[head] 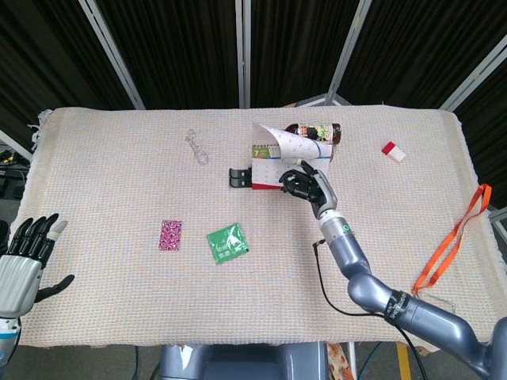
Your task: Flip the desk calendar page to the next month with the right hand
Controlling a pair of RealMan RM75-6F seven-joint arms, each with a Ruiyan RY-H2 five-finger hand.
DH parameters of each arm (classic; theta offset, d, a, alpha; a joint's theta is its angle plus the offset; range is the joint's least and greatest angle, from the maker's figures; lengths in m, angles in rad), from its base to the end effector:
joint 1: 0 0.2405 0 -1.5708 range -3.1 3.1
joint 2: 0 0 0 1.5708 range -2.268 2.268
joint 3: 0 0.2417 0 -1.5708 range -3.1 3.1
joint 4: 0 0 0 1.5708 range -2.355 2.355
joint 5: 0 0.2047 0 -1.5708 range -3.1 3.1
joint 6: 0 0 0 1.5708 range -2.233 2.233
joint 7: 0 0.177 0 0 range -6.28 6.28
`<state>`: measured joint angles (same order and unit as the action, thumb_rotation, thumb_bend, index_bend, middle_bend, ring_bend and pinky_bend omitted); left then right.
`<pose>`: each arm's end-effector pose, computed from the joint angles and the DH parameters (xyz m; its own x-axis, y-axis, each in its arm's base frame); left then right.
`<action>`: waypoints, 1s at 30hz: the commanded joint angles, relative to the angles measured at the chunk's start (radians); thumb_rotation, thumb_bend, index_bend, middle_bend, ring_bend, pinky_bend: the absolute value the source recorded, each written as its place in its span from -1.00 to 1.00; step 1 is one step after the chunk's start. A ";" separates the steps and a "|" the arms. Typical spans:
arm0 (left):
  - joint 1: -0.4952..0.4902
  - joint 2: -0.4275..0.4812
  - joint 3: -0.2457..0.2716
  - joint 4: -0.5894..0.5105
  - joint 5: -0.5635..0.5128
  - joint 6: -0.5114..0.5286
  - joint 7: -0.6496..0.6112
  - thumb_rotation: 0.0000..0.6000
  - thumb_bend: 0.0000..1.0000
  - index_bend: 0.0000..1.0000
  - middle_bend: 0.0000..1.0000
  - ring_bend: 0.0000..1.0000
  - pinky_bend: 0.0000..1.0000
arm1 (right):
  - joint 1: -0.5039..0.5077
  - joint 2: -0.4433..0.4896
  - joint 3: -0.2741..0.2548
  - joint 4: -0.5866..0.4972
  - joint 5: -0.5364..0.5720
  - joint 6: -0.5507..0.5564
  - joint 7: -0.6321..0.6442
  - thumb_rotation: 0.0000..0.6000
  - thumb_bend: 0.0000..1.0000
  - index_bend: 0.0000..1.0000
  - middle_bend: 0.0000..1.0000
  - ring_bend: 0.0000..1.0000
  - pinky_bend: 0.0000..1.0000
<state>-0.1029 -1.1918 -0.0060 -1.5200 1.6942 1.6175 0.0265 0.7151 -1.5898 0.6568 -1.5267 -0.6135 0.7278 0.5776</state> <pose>-0.2666 0.2051 0.1433 0.4266 -0.0999 0.8989 0.8735 -0.2122 -0.4382 -0.0949 -0.4222 0.0121 -0.8925 -0.2049 0.4018 -0.4473 0.2881 -0.8467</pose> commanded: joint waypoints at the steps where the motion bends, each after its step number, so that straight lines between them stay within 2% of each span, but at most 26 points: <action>1: 0.000 0.000 0.000 -0.001 0.001 0.001 0.001 1.00 -0.81 -1.00 -1.00 -1.00 -1.00 | -0.035 0.040 0.028 -0.092 -0.129 0.149 -0.046 1.00 -0.26 -0.21 -0.14 -0.08 -0.56; 3: 0.000 -0.001 0.000 -0.002 0.000 0.000 0.003 1.00 -0.81 -1.00 -1.00 -1.00 -1.00 | -0.044 0.043 0.020 -0.111 -0.179 0.205 -0.069 1.00 -0.26 -0.23 -0.18 -0.21 -0.71; 8: -0.001 -0.002 -0.004 -0.002 -0.007 -0.004 0.007 1.00 -0.82 -1.00 -1.00 -1.00 -1.00 | -0.029 0.068 -0.003 -0.096 -0.234 0.252 -0.159 1.00 -0.27 -0.36 -0.25 -0.43 -0.83; 12: -0.003 -0.005 -0.008 -0.002 -0.019 -0.013 0.014 1.00 -0.82 -1.00 -1.00 -1.00 -1.00 | 0.022 0.102 -0.060 0.007 -0.259 0.219 -0.310 1.00 -0.33 -0.51 -0.41 -0.72 -0.96; 15: -0.005 -0.006 -0.009 -0.001 -0.025 -0.020 0.017 1.00 -0.81 -1.00 -1.00 -1.00 -1.00 | 0.045 0.112 -0.087 0.057 -0.259 0.190 -0.362 1.00 -0.38 -0.62 -0.54 -0.90 -1.00; 22: -0.014 -0.012 -0.016 0.005 -0.048 -0.043 0.022 1.00 -0.82 -1.00 -1.00 -1.00 -1.00 | 0.106 0.119 -0.177 0.225 -0.254 0.078 -0.483 1.00 -0.52 -0.67 -0.60 -0.94 -1.00; 27: -0.022 -0.018 -0.020 0.010 -0.062 -0.063 0.030 1.00 -0.82 -1.00 -1.00 -1.00 -1.00 | 0.124 0.096 -0.232 0.326 -0.274 -0.017 -0.464 1.00 -0.56 -0.69 -0.60 -0.94 -1.00; 30: -0.024 -0.020 -0.019 0.012 -0.063 -0.067 0.034 1.00 -0.81 -1.00 -1.00 -1.00 -1.00 | 0.125 0.076 -0.247 0.372 -0.289 -0.050 -0.429 1.00 -0.57 -0.70 -0.60 -0.94 -1.00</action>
<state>-0.1264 -1.2119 -0.0255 -1.5080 1.6315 1.5508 0.0599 0.8339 -1.4978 0.4272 -1.1824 -0.8908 0.7038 0.1264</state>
